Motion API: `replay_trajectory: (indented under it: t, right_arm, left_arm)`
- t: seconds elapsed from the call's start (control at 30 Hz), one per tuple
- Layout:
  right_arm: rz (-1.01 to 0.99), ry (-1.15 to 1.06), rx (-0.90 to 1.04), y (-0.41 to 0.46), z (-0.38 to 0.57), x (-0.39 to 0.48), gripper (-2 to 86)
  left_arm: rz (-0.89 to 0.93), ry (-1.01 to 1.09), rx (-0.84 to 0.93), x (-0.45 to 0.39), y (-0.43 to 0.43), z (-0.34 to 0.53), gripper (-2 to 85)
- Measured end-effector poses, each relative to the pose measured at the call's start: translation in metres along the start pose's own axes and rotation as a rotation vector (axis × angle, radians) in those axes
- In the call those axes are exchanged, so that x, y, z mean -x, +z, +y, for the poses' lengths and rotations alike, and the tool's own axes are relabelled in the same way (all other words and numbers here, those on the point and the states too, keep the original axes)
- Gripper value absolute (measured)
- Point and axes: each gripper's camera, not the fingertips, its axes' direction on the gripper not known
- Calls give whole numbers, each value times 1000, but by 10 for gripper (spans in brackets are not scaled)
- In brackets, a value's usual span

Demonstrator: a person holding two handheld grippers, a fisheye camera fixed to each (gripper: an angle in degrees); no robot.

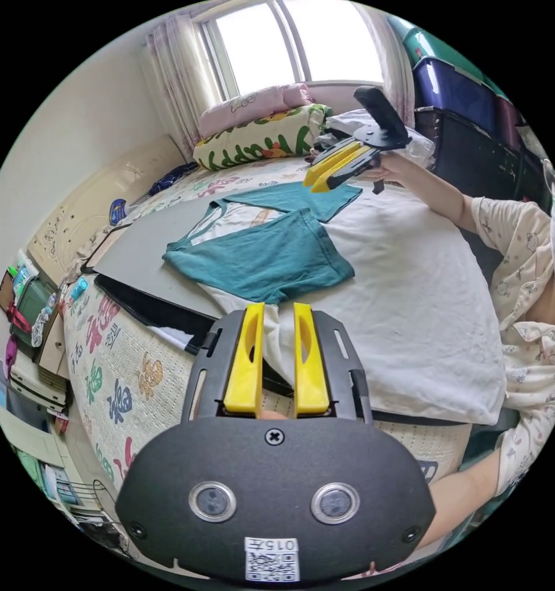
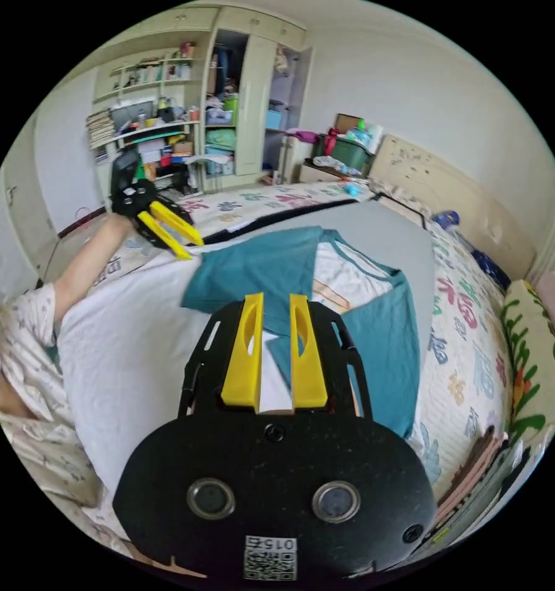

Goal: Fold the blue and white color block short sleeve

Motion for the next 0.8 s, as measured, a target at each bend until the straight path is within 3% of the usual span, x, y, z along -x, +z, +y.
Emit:
replay_trajectory:
  t: [0.1, 0.27, 0.5, 0.7, 0.8]
  right_arm:
    - [-156, -169, 53, 10, -4, 56, 103]
    - [-41, -356, 195, 49, -2, 130, 97]
    - [-13, -251, 194, 59, 0, 113, -1]
    - [-106, -242, 204, 54, -4, 105, 2]
    - [-181, -237, 186, 39, -11, 99, 52]
  left_arm:
    - [-6, -21, 53, 3, 14, 16, 35]
    - [-26, 0, 48, -9, 2, 39, 12]
    - [-57, 7, 81, -15, -3, 71, 5]
    - [-69, 11, 94, -22, -11, 102, 7]
    - [-40, 20, 87, -27, -22, 117, 14]
